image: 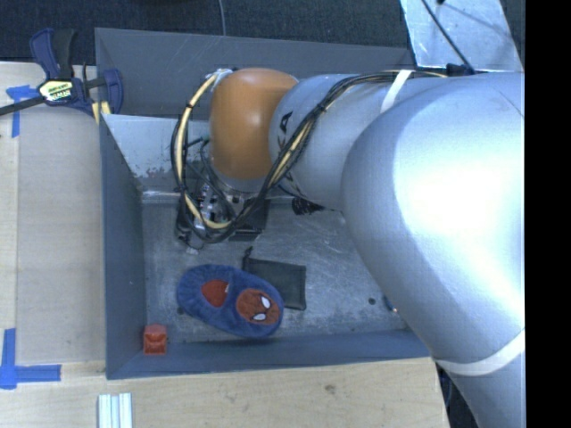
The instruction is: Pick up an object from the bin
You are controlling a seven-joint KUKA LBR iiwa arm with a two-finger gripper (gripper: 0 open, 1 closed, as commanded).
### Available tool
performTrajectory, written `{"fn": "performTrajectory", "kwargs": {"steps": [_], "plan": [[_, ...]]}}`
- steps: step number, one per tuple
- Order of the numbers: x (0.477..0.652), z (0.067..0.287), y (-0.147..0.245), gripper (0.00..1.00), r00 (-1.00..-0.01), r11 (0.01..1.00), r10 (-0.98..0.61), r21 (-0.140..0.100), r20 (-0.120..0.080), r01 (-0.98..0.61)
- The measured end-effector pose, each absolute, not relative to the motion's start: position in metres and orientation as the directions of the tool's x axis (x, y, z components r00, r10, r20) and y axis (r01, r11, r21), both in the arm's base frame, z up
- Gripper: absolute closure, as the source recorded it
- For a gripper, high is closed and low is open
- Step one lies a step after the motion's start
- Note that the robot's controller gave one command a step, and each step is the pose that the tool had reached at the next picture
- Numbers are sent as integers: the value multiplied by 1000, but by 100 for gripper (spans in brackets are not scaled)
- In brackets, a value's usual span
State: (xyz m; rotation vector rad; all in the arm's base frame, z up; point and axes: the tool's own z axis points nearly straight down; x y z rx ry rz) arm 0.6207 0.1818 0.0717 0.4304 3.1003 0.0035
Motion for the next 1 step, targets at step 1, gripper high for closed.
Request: {"fn": "performTrajectory", "kwargs": {"steps": [1], "plan": [[621, 126, 180, 100, -962, 962, 274, -1, -1, 274]]}}
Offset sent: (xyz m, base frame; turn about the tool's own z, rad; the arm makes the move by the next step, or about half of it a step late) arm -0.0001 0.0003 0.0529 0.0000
